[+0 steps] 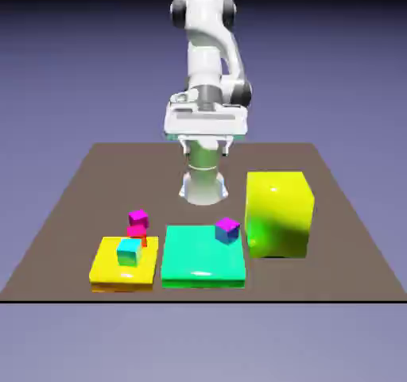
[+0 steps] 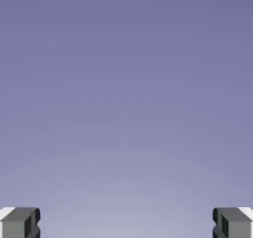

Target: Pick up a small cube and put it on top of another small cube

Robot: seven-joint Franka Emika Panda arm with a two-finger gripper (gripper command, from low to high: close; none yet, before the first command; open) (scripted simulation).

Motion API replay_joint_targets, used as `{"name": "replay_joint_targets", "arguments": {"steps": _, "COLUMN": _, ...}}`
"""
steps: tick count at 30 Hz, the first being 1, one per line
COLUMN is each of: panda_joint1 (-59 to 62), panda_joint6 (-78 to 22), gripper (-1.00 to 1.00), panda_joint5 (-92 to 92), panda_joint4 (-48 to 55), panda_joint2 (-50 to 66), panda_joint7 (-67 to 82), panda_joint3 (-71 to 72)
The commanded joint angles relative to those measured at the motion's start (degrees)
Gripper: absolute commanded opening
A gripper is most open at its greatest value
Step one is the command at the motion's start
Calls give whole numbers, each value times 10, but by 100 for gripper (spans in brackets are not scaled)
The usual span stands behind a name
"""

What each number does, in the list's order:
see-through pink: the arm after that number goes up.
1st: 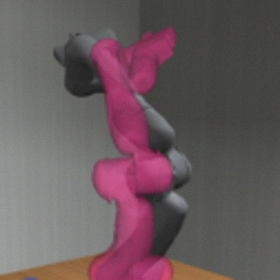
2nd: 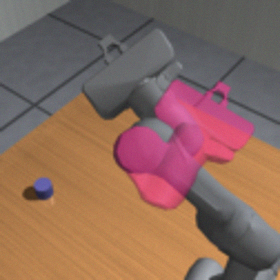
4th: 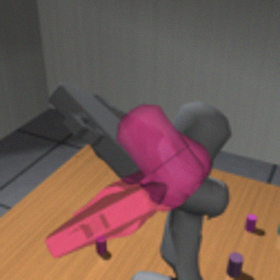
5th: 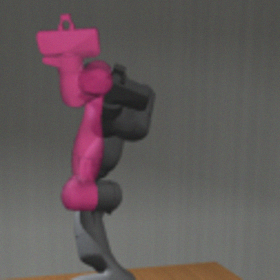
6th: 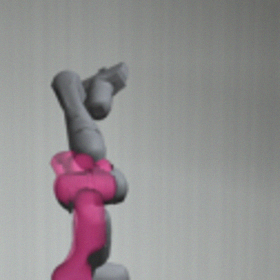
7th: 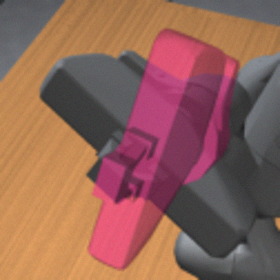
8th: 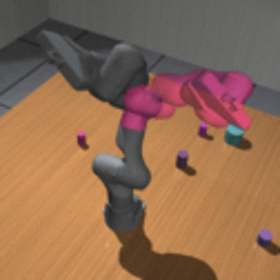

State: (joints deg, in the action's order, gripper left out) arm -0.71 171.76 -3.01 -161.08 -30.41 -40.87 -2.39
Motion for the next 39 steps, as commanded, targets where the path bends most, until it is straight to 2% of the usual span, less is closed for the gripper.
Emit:
{"name": "replay_joint_targets", "arguments": {"steps": 1, "panda_joint1": 0, "panda_joint6": -19, "gripper": 0, "panda_joint5": -25, "panda_joint4": -1, "panda_joint2": 19, "panda_joint7": 13, "panda_joint3": -20}}
{"name": "replay_joint_targets", "arguments": {"steps": 17, "panda_joint1": -3, "panda_joint6": -308, "gripper": 0, "panda_joint5": -413, "panda_joint4": -11, "panda_joint2": 308, "panda_joint7": 218, "panda_joint3": -329}}
{"name": "replay_joint_targets", "arguments": {"steps": 27, "panda_joint1": 28, "panda_joint6": -146, "gripper": 0, "panda_joint5": -451, "panda_joint4": 4, "panda_joint2": 480, "panda_joint7": 177, "panda_joint3": -334}}
{"name": "replay_joint_targets", "arguments": {"steps": 28, "panda_joint1": 28, "panda_joint6": -146, "gripper": -100, "panda_joint5": -451, "panda_joint4": 4, "panda_joint2": 480, "panda_joint7": 177, "panda_joint3": -334}}
{"name": "replay_joint_targets", "arguments": {"steps": 37, "panda_joint1": -2, "panda_joint6": -303, "gripper": -100, "panda_joint5": -414, "panda_joint4": -11, "panda_joint2": 314, "panda_joint7": 217, "panda_joint3": -329}}
{"name": "replay_joint_targets", "arguments": {"steps": 39, "panda_joint1": -3, "panda_joint6": -308, "gripper": -100, "panda_joint5": -413, "panda_joint4": -11, "panda_joint2": 308, "panda_joint7": 218, "panda_joint3": -329}}
